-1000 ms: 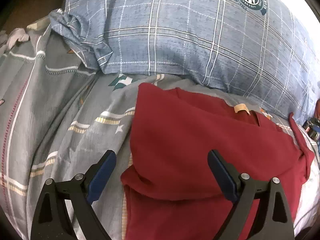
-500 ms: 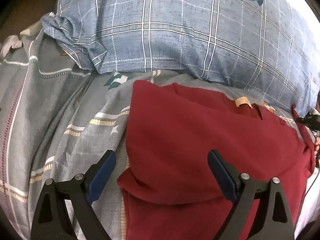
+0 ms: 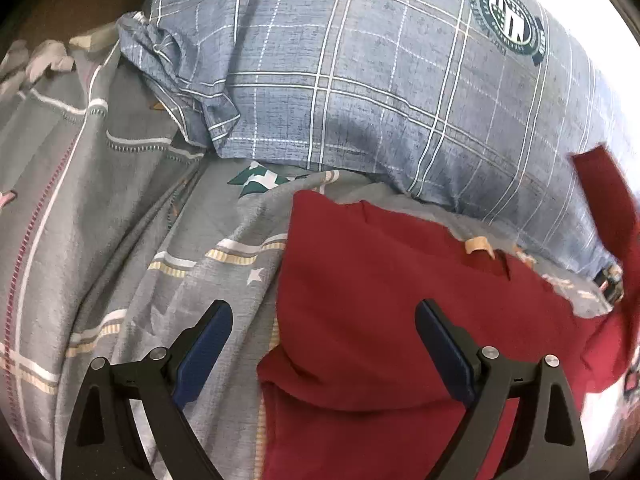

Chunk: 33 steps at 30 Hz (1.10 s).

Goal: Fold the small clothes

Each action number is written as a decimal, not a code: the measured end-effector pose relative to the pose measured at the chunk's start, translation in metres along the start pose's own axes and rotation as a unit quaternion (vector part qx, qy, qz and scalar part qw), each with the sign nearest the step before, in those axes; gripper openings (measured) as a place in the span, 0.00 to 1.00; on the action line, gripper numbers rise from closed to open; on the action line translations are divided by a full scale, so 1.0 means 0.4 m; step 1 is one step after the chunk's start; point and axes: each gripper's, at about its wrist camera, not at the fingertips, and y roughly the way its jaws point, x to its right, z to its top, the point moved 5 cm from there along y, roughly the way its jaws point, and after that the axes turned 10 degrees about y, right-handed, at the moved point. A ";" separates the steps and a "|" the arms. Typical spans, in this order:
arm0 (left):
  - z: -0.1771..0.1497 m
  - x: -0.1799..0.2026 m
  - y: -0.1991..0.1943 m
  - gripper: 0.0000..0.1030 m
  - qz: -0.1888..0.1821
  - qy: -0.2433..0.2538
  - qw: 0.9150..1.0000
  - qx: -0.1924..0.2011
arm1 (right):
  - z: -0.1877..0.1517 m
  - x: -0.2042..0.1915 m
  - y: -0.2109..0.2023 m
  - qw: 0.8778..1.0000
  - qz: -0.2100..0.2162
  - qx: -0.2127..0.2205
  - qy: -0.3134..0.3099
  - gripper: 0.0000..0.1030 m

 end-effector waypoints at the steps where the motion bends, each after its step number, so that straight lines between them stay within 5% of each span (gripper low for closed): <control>1: 0.000 -0.001 0.000 0.90 -0.004 -0.003 1.000 0.000 | -0.032 -0.051 0.038 1.000 0.011 -0.017 -0.020 0.07; 7: 0.005 0.019 0.000 0.90 -0.040 0.005 0.999 0.005 | -0.259 -0.147 0.294 0.985 0.009 -0.165 -0.044 0.16; 9: 0.005 0.028 -0.001 0.90 -0.051 0.010 0.999 0.005 | -0.300 -0.139 0.310 0.980 0.002 -0.193 -0.037 0.34; 16: 0.007 0.074 0.032 0.88 -0.074 0.030 0.997 -0.011 | -0.264 -0.067 0.125 0.997 0.001 -0.081 -0.006 0.66; 19: 0.027 0.101 0.070 0.86 -0.053 0.046 0.997 -0.018 | -0.224 0.009 0.083 0.998 0.003 -0.039 0.039 0.67; 23: 0.048 0.165 0.146 0.48 -0.059 0.068 0.994 -0.054 | -0.186 0.096 0.060 0.994 0.021 -0.025 0.105 0.67; 26: 0.053 0.218 0.203 0.36 -0.038 0.105 0.991 -0.071 | -0.167 0.129 0.039 0.994 0.010 -0.007 0.113 0.67; 29: 0.086 0.237 0.202 0.09 -0.026 0.122 0.990 -0.067 | -0.147 0.160 0.010 0.993 0.002 0.015 0.114 0.67; 33: 0.144 0.229 0.101 0.09 -0.055 0.116 0.992 -0.020 | -0.123 0.202 -0.026 0.987 0.008 0.046 0.152 0.69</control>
